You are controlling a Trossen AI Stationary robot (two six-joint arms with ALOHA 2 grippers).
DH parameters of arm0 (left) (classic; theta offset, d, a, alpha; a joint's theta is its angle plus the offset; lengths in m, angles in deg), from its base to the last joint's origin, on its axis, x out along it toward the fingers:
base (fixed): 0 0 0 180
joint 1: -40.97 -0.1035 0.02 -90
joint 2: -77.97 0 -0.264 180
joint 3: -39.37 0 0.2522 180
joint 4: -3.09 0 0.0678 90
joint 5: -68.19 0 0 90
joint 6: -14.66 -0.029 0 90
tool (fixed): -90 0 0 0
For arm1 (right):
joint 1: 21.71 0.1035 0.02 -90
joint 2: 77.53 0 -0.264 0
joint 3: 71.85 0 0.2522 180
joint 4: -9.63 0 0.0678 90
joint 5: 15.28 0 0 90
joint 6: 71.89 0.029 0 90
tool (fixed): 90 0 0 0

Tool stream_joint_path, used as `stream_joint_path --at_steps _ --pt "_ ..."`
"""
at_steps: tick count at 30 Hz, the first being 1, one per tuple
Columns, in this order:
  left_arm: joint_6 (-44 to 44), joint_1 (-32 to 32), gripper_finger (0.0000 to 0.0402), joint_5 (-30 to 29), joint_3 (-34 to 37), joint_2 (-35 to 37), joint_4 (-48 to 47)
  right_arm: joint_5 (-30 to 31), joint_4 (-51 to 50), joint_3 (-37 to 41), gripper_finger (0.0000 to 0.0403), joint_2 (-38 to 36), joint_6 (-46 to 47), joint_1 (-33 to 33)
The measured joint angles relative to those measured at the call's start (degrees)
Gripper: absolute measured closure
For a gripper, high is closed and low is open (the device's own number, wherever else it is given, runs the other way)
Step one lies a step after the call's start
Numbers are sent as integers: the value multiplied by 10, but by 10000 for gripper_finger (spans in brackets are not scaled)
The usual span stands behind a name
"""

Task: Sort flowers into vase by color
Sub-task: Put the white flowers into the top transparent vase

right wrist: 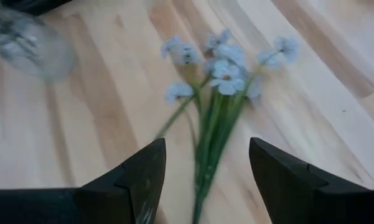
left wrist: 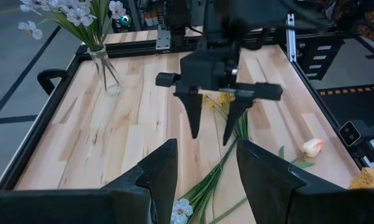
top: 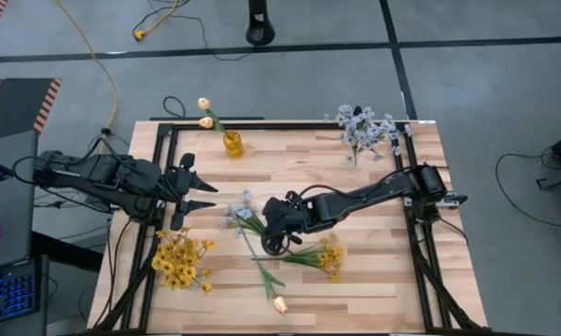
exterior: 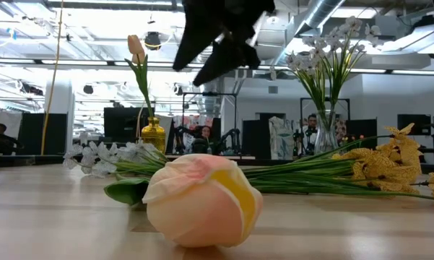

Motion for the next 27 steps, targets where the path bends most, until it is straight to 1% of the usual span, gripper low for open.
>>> stream_joint_path --at_steps 3,14,16,19,21,23,25,27 --pt "0 0 249 0 0 0 0 8 4 14 145 0 0 0" --pt "0 0 249 -1 0 0 -1 9 95 84 145 13 0 7" --pt "4 0 249 -2 0 0 -2 9 125 84 145 34 -1 7" --pt "10 0 249 -4 0 0 -4 18 125 86 145 59 -1 10" --pt "14 0 249 -4 0 -1 -6 26 148 81 145 76 -4 8" --pt "14 0 249 -4 0 -1 -5 30 145 83 145 94 -18 7" --pt "14 0 249 -5 0 -2 -5 25 170 80 145 106 -28 6" --pt "15 0 249 -5 0 -4 0 26 162 81 145 111 -31 6"
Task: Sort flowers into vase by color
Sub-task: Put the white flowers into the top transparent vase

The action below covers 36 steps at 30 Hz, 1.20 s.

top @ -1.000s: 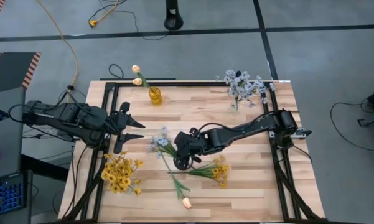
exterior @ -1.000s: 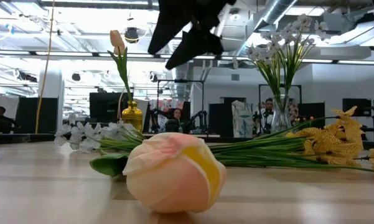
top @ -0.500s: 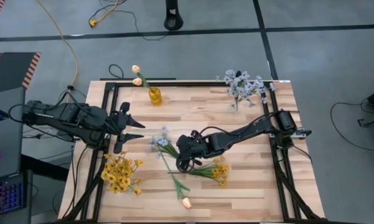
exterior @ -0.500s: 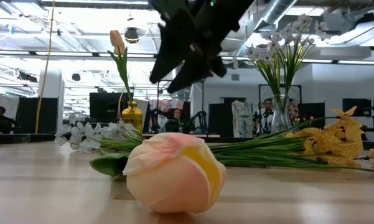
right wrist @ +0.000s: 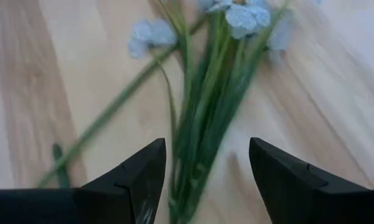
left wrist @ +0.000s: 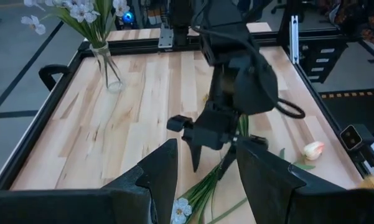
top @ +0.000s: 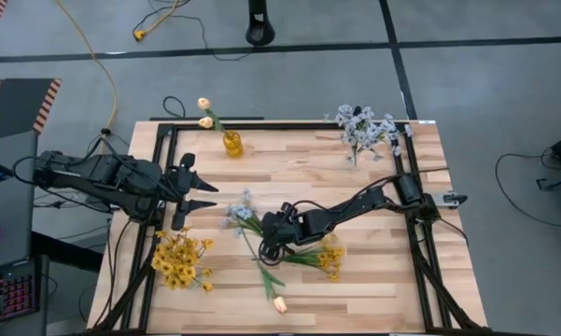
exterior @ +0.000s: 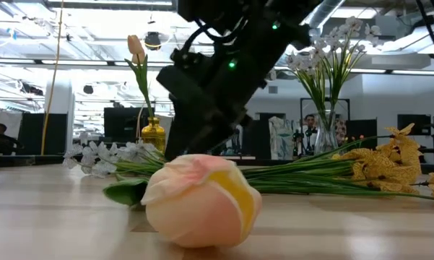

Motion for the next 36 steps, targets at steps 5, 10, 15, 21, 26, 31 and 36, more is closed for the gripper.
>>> stream_joint_path --at_steps 5,10,15,21,26,31,36 --pt "0 0 249 0 0 -6 -2 13 15 -1 145 19 4 -4" --pt "0 0 249 0 0 -15 -9 9 35 -4 145 35 0 -3" --pt "0 0 249 0 1 -24 -6 9 40 -4 150 46 -2 -2" --pt "0 0 249 0 0 -22 -5 5 36 -4 207 45 0 -4" --pt "0 0 249 0 0 -7 -4 5 35 -4 299 44 0 -11" --pt "6 0 249 0 0 19 -8 -7 34 -3 364 41 0 -19" --pt "14 0 249 0 0 49 -34 -9 25 -2 364 28 0 -21"
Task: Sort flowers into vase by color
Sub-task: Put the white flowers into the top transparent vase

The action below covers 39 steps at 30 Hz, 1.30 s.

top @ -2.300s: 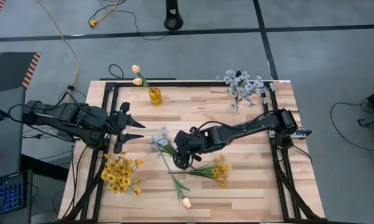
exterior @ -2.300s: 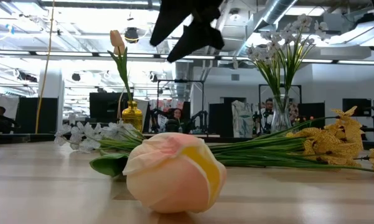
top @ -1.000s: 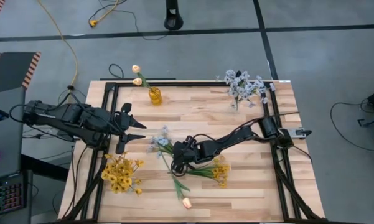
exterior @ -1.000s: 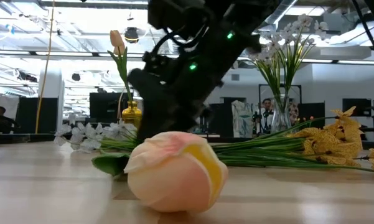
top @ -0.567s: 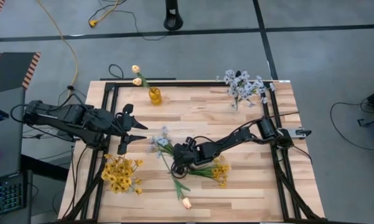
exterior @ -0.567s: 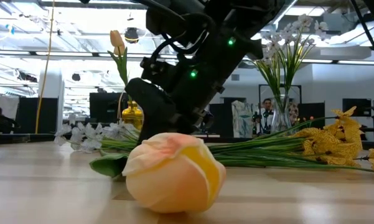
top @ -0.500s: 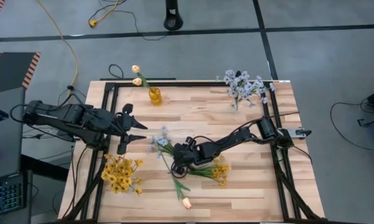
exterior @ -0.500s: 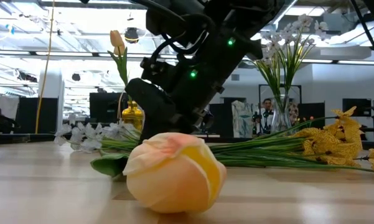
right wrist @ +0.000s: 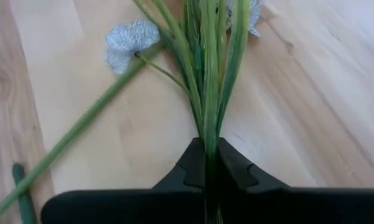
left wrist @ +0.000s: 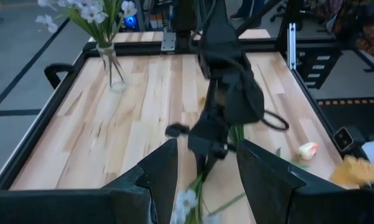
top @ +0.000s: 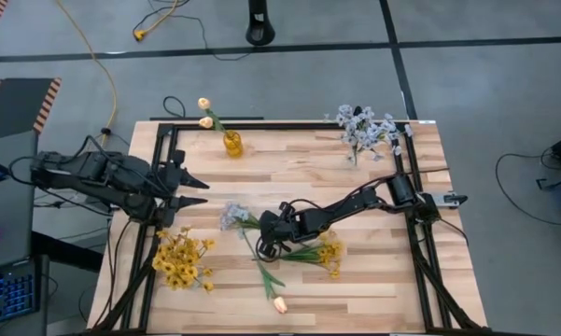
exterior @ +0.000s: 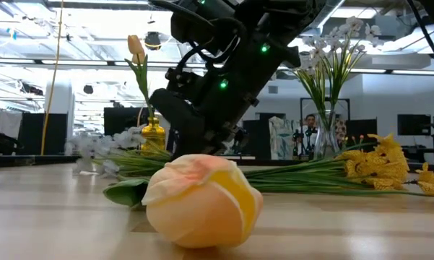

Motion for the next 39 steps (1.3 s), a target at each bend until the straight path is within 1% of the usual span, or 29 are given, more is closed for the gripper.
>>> stream_joint_path --at_steps 5,9,12,15,17,20,22,25,28,31,34,39 --pt "17 0 249 0 0 40 -50 15 -3 1 363 -31 -14 -3" --pt "30 0 249 -5 14 83 -48 30 -8 1 362 -69 -41 -5" --pt "48 0 249 -20 56 120 -19 33 -7 1 362 -103 -75 -6" --pt "66 0 249 -23 122 155 35 36 -1 5 362 -149 -109 -9" --pt "73 0 249 -20 161 177 75 53 -6 12 362 -182 -134 -10" --pt "75 0 249 -23 210 201 128 77 5 42 362 -239 -172 -10" --pt "75 0 249 -28 234 213 147 92 23 76 362 -284 -177 -10" --pt "75 0 249 -38 261 227 170 131 77 150 362 -354 -191 -5" --pt "72 0 249 -56 292 237 208 154 184 235 361 -413 -224 7" --pt "49 0 249 -61 324 246 262 165 301 316 361 -465 -267 22" --pt "39 0 249 -78 344 248 304 194 397 386 361 -507 -308 38" --pt "45 0 249 -102 347 247 310 266 500 473 361 -553 -378 70"
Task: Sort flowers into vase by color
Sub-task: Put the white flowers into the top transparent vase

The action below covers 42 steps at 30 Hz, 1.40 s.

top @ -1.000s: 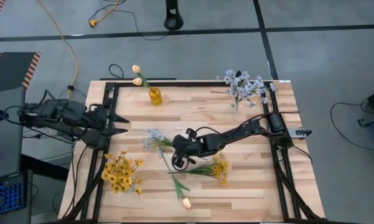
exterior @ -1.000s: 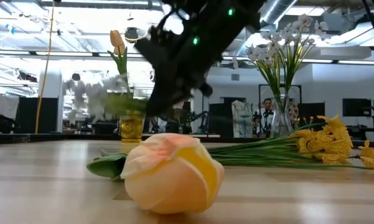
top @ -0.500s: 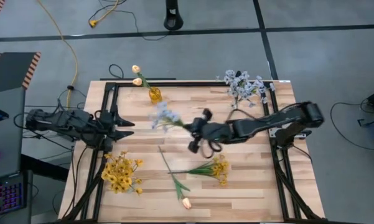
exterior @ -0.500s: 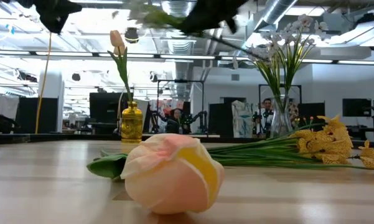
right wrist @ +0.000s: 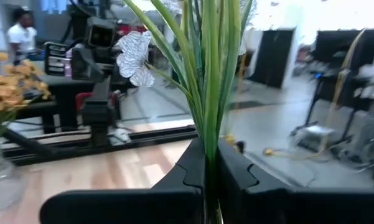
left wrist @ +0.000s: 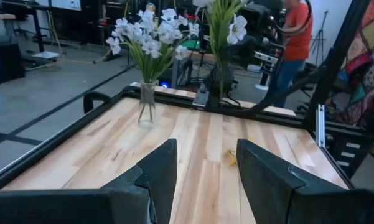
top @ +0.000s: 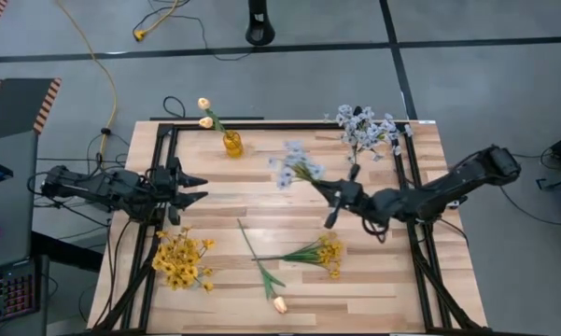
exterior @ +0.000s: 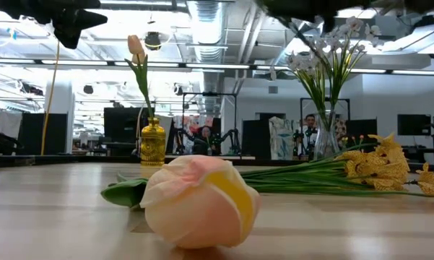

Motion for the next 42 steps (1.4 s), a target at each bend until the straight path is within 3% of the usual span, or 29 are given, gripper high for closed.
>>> stream_joint_path --at_steps 9,19,24,28,42 --pt "6 0 249 -13 0 0 6 71 152 91 361 -44 -173 32" --pt "6 0 249 -33 0 0 21 67 343 152 361 -52 -369 6" --pt "0 0 249 -34 0 0 31 -1 440 191 361 -52 -415 -32" --pt "0 0 249 -46 0 0 30 -15 493 217 361 -52 -415 -82" --pt "1 0 249 -62 0 0 30 -158 499 228 361 -52 -402 -235"
